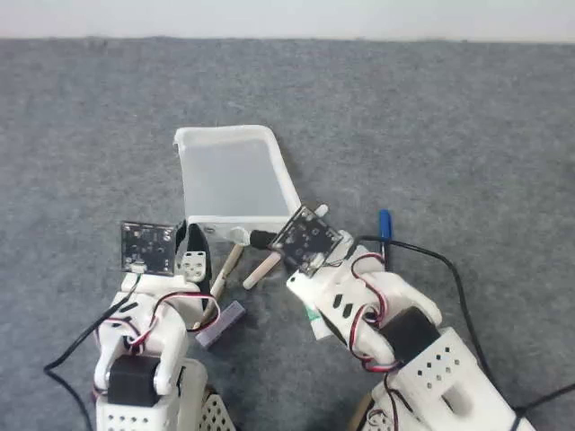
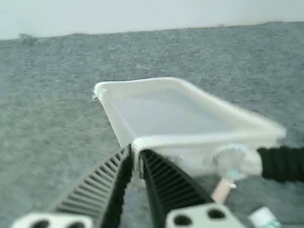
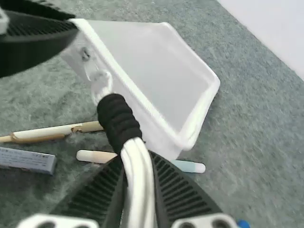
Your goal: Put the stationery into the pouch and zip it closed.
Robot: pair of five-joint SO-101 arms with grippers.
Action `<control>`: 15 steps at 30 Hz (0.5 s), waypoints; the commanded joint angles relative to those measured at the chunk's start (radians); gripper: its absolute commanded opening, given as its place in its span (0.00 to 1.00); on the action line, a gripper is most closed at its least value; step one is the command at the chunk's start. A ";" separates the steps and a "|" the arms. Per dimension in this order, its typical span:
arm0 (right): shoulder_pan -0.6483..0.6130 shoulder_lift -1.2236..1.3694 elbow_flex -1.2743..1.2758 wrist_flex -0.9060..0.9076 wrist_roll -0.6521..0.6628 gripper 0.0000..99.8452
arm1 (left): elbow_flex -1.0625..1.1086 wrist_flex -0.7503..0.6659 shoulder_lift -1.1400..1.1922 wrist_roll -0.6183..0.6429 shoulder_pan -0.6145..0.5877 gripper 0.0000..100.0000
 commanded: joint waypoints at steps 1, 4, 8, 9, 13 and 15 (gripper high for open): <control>0.031 -0.028 -0.009 0.004 -0.012 0.01 | -0.024 -0.034 -0.020 -0.012 -0.011 0.01; 0.031 -0.028 -0.008 0.005 -0.012 0.01 | -0.024 -0.034 -0.020 -0.012 -0.012 0.01; 0.031 -0.027 -0.009 0.031 -0.012 0.01 | -0.030 -0.037 -0.020 -0.006 -0.068 0.01; 0.035 -0.027 -0.009 0.039 -0.012 0.01 | -0.036 -0.034 -0.020 -0.006 -0.078 0.01; 0.099 -0.027 -0.015 0.048 -0.046 0.01 | -0.042 -0.031 -0.020 -0.006 -0.086 0.01; 0.137 -0.025 -0.031 0.053 -0.055 0.01 | -0.042 -0.031 -0.020 -0.006 -0.086 0.01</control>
